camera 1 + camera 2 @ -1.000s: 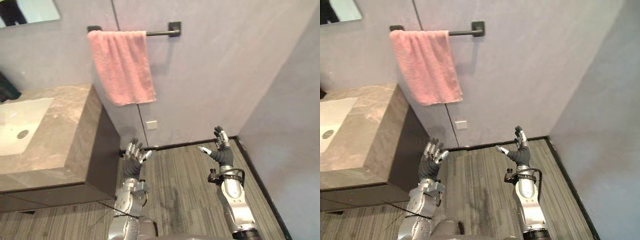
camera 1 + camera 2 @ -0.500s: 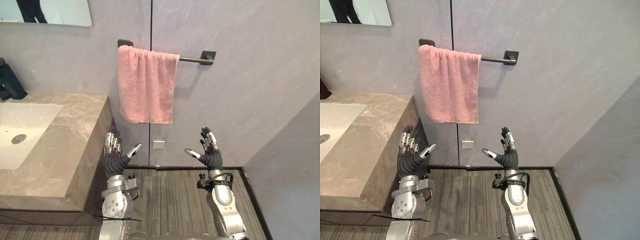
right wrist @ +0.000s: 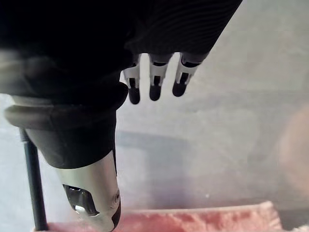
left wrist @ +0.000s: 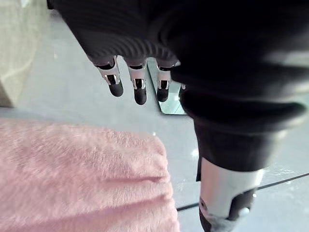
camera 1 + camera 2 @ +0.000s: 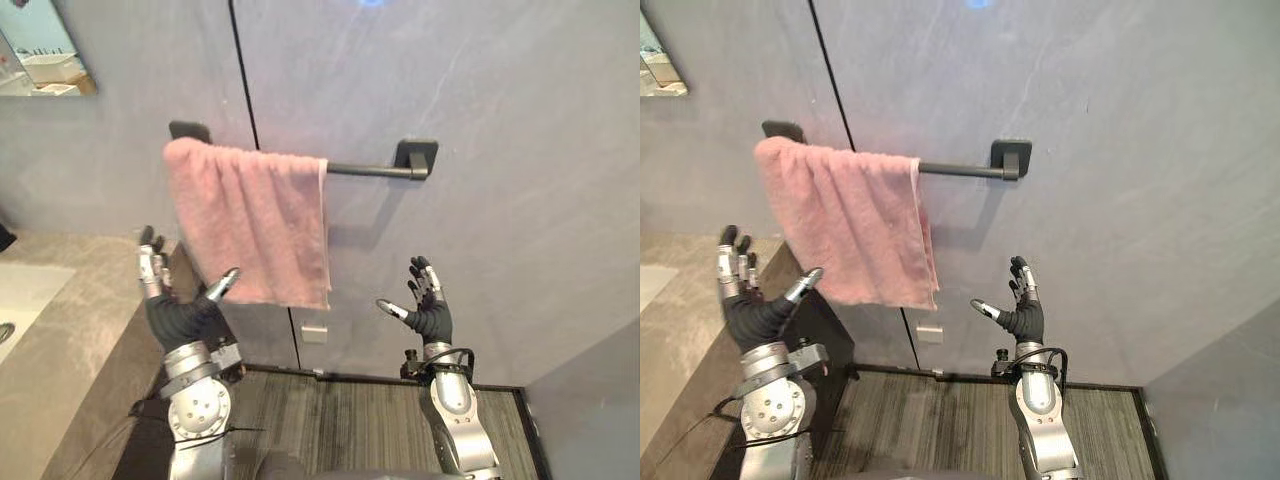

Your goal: Organize washtable

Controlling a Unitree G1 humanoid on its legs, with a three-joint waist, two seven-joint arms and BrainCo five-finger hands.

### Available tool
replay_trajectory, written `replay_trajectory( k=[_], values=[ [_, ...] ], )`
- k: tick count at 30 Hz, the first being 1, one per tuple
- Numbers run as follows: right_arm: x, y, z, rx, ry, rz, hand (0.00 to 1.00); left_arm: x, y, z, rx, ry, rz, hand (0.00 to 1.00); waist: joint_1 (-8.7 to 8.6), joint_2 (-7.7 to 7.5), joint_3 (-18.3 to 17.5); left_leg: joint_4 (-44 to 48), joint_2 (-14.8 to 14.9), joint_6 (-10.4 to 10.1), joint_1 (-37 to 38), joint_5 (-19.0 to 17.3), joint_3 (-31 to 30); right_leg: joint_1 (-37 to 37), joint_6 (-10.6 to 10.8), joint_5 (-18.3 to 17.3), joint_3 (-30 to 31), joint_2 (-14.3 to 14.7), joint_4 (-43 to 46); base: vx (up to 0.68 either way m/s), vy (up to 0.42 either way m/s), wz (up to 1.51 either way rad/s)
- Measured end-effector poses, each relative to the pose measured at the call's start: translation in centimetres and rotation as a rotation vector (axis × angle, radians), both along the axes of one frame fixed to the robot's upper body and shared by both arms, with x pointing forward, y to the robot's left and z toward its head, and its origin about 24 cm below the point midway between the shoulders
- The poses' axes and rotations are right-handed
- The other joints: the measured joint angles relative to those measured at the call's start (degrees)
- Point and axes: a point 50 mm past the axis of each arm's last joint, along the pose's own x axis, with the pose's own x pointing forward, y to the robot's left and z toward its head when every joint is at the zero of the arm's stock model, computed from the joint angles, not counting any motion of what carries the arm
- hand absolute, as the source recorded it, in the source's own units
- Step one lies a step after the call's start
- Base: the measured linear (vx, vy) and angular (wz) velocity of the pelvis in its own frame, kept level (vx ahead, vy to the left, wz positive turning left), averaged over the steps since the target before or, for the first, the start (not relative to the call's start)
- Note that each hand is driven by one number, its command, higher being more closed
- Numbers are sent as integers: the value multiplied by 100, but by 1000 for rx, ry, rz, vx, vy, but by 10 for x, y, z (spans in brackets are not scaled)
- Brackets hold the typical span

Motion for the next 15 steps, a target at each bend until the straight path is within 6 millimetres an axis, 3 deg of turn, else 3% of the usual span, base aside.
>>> replay_trajectory(
  k=[2,4,5,6,8,10,12,15],
  values=[
    [0,-4,0,-1,-2,-16,0,-2,6,1,18,0,47,0,83,-40,30,-998,-42,21,-285,51,54,188,58,-34,-30,-162,-58,332,206,-15],
    [0,-6,4,-2,-19,-24,0,-4,8,4,19,-20,79,0,79,-74,46,-2090,-300,246,-324,808,-63,397,428,-254,-10,-359,-18,271,257,-4],
    [1,-3,5,8,-23,-25,0,-6,10,9,21,-46,110,0,89,-149,15,-2054,-499,87,-327,1334,-236,457,710,-447,135,-507,6,277,258,-5],
    [-1,-4,5,25,-22,-55,0,-9,15,11,18,-58,159,0,35,-322,-6,-2001,-685,185,-322,1233,-265,457,707,-422,205,-712,30,267,268,-9],
    [-2,-12,6,28,-34,-104,0,-13,24,12,24,-54,217,0,-46,-392,38,-1794,-665,293,-338,1113,-139,383,706,-194,414,-782,70,216,272,-35],
    [-2,-9,5,28,-24,-86,0,-13,24,12,25,-49,217,0,-31,-399,38,-1669,-613,363,-240,1024,-102,379,819,175,626,-770,-31,106,204,-72],
    [-3,-2,5,29,-24,-43,0,-14,24,11,26,-43,214,0,4,-330,70,-1718,-565,314,-155,711,-75,329,878,283,767,-775,-116,-1,163,-65],
    [-4,3,3,26,-11,-1,0,-17,22,2,5,15,151,0,72,-352,75,-1726,-562,286,-148,589,76,237,837,312,773,-860,-153,-67,127,-47]
  ],
)
